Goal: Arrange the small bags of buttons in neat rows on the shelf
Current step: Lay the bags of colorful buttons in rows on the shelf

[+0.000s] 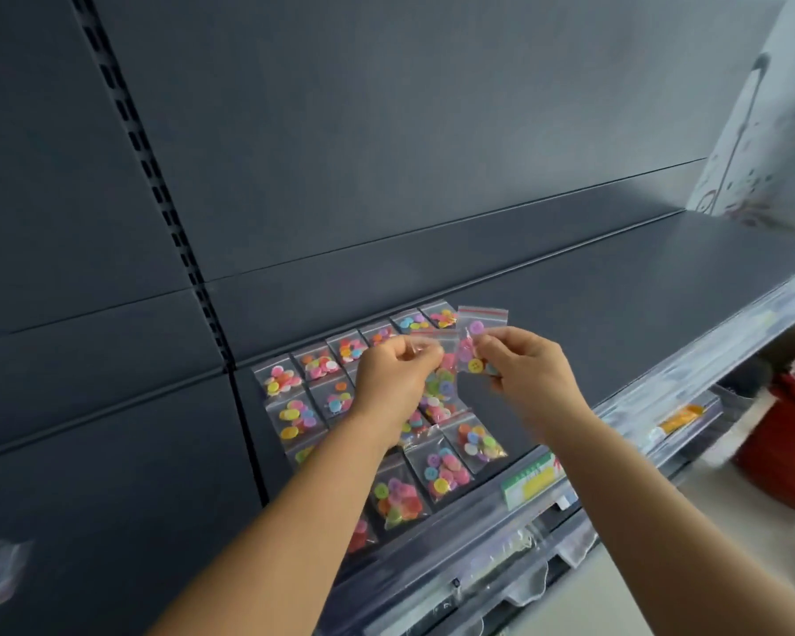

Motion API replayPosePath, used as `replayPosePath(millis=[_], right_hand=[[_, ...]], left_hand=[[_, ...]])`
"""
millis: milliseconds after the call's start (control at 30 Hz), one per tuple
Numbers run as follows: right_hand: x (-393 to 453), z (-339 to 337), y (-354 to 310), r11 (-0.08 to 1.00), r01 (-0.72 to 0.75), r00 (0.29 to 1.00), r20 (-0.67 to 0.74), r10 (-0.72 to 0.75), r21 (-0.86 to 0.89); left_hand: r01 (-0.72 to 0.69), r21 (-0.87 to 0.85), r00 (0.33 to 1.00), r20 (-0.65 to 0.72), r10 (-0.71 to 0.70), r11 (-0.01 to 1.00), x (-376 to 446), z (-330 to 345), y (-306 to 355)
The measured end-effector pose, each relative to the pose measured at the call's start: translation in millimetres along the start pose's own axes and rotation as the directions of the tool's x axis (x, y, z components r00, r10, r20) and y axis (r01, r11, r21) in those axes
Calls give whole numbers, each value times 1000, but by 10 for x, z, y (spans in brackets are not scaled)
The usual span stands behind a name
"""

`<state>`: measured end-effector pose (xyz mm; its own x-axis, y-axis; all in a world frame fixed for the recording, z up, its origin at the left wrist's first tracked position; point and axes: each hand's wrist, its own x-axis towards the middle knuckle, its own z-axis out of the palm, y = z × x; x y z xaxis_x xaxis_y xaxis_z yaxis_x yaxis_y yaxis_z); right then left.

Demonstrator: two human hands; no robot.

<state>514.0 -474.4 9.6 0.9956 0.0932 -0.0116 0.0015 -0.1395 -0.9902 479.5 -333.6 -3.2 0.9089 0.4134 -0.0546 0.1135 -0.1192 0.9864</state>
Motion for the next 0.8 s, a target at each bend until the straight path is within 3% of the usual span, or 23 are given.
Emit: replayPosePath(millis=[233, 633, 800], right_hand=[[410, -119, 114, 986, 10, 998, -56, -19, -164], [1300, -160, 455, 903, 106, 986, 159, -42, -417], [1564, -217, 572, 866, 154, 957, 291, -11, -476]], left_hand=[[-12, 123, 998, -63, 20, 992, 397, 50, -34], [33, 369, 971, -231, 57, 929, 777, 512, -149], [143, 570, 951, -306, 47, 809, 868, 751, -158]])
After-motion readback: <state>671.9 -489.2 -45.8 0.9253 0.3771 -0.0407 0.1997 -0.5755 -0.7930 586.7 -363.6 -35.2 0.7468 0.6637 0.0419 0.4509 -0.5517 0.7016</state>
